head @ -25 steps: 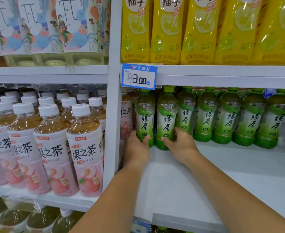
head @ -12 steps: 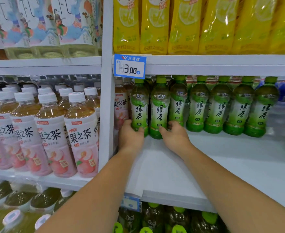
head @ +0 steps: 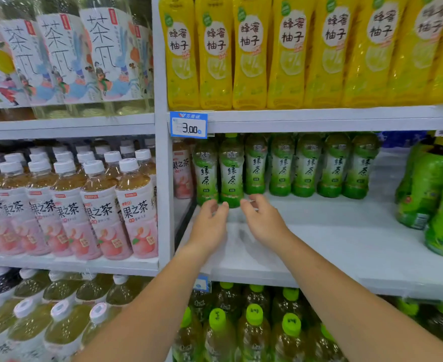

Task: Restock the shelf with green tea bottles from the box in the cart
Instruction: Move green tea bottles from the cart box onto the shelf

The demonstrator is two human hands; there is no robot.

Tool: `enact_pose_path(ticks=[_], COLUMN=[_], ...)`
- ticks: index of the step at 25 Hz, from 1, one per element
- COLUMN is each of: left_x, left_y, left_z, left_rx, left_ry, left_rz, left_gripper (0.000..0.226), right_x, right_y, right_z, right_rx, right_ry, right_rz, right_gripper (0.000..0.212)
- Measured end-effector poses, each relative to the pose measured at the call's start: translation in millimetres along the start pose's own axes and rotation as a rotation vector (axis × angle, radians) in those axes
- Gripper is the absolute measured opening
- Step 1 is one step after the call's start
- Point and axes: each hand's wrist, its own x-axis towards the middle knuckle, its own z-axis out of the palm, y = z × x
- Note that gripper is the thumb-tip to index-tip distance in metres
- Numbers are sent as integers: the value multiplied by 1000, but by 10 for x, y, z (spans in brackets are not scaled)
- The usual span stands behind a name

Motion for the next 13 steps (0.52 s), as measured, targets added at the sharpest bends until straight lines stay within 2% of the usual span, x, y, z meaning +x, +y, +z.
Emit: enact_pose_path(ticks=[4,9,13], left_x=[-358,-794,-1160], left_y=[248,730,1167], left_z=[-56,-270,-488], left_rx=[-8,21,74], left_ry=[-100,-169,-330], left_rz=[-153,-341,-474], left_gripper=[52,52,52], right_x=[-366,-872,-1326], right_y=[24,-299,-685], right_z=[-220,-619,-1047], right_rx=[-13,-41,-55], right_ry=[-116,-230,-239], right_rz=[110,339,463], right_gripper=[50,51,53])
